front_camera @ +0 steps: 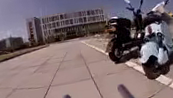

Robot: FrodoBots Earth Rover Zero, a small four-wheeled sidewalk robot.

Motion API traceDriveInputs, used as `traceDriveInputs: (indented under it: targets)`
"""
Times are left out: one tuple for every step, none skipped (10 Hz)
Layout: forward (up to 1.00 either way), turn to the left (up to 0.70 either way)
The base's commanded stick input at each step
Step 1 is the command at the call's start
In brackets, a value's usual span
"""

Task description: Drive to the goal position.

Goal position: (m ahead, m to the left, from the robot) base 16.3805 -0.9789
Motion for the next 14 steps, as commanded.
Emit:
traceDriveInputs:
  targets:
    - [0.70, 0.00]
    - [0.70, 0.00]
    - [0.70, 0.00]
    - [0.70, 0.00]
    - [0.70, 0.00]
    - [0.70, 0.00]
    - [0.70, 0.00]
    - [0.70, 0.00]
    - [0.70, 0.00]
    - [0.70, 0.00]
    - [0.70, 0.00]
    - [0.70, 0.00]
    - [0.70, 0.00]
    - [0.70, 0.00]
